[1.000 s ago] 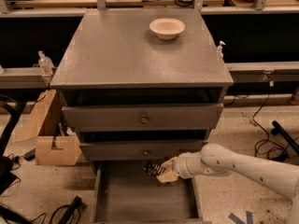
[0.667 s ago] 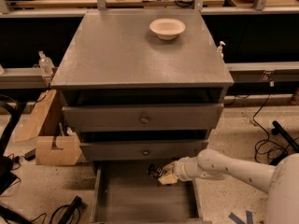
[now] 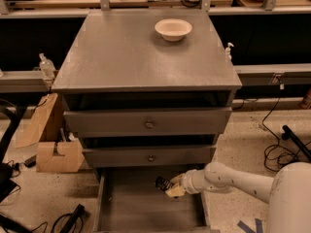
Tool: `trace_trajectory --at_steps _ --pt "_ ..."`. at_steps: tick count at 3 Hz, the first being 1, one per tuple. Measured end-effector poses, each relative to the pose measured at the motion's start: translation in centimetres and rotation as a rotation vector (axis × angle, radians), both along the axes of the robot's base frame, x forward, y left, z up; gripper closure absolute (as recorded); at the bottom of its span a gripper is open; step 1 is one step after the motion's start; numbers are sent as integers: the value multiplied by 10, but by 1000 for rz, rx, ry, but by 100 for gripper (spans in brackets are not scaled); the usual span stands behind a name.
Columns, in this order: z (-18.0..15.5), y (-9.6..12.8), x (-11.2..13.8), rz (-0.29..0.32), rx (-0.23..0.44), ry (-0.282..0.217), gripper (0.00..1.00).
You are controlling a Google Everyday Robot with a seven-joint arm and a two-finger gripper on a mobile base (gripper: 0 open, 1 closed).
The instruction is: Place rxbar chocolate into bottom drawer
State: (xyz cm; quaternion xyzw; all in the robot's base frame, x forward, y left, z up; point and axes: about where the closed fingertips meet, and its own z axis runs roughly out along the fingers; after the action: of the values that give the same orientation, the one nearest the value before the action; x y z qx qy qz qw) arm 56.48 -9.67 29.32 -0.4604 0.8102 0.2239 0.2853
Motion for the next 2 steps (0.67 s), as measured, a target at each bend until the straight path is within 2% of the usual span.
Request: trace_trajectory --at_steps 2 --pt "-1 4 -2 5 3 3 41"
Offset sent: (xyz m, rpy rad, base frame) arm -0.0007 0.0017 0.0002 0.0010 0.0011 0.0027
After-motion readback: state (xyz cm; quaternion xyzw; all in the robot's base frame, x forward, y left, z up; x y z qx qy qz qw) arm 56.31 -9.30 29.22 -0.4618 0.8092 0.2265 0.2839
